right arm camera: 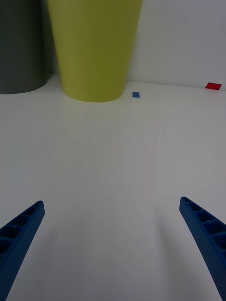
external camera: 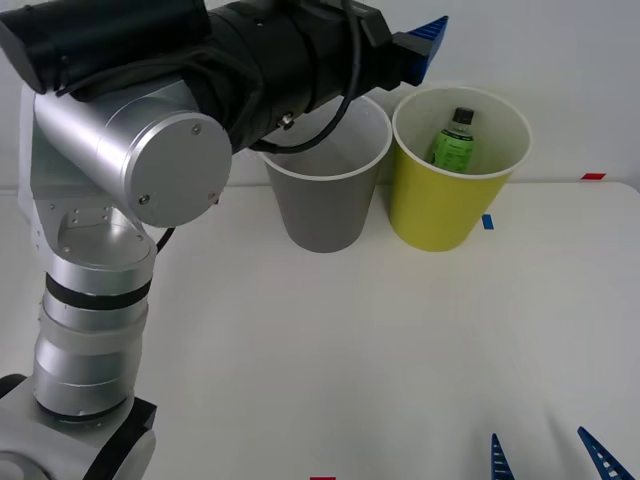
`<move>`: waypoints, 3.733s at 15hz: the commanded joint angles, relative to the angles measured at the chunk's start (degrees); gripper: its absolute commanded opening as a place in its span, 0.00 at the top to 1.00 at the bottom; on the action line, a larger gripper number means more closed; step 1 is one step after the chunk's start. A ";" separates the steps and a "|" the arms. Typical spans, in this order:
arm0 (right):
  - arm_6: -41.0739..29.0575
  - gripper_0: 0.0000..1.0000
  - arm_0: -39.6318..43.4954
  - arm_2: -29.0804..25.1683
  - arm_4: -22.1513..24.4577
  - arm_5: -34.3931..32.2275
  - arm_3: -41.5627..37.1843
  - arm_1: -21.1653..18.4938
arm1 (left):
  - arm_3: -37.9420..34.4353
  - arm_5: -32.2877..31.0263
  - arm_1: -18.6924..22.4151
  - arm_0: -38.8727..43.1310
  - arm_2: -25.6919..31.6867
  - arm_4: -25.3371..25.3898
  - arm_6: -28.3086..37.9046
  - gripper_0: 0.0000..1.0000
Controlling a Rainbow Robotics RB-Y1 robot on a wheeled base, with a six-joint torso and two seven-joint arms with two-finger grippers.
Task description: Put cans in the gray bin and PET bottles in the light green bin.
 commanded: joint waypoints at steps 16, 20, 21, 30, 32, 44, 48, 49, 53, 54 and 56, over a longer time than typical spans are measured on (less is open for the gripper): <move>0.00 0.00 0.00 0.00 0.00 0.00 0.00 0.00 | -26.68 -16.41 12.51 54.50 3.38 0.85 -0.09 0.00; 0.00 0.00 0.00 0.00 0.00 0.00 0.00 0.00 | -26.86 -20.63 12.69 59.77 3.38 2.78 -1.50 0.00; 0.00 0.00 0.00 0.00 0.00 0.00 0.00 0.00 | -26.77 -21.86 13.48 60.56 3.11 2.43 -1.67 0.00; 0.00 0.00 0.00 0.00 0.00 0.00 0.00 0.00 | -5.32 -64.84 17.43 71.02 -11.74 -11.72 0.08 0.00; 0.00 0.00 0.00 0.00 0.00 0.00 0.00 0.00 | -1.63 -67.13 17.78 72.25 -12.79 -11.81 0.00 0.00; 0.00 0.00 0.00 0.00 0.00 0.00 0.00 0.00 | 9.97 -83.30 15.76 84.12 -12.09 -19.54 -5.89 0.00; 0.00 0.00 0.00 0.00 0.00 0.00 0.00 0.00 | 9.97 -88.40 15.15 91.32 -11.65 -19.19 -7.83 0.00; 0.00 0.00 0.00 0.00 0.00 0.00 0.00 0.00 | 9.97 -88.92 14.36 92.73 -11.30 -19.11 -7.83 0.00; 0.00 0.00 0.00 0.00 0.00 0.00 0.00 0.00 | 9.97 -89.27 11.72 95.89 -9.10 -19.02 -8.00 0.00; 0.00 0.00 0.00 0.00 0.00 0.00 0.00 0.00 | 9.97 -89.36 11.54 96.25 -8.93 -18.75 -8.00 0.00; 0.00 0.00 0.00 0.00 0.00 0.00 0.00 0.00 | 9.97 -89.80 10.67 97.92 -8.22 -18.67 -8.35 0.00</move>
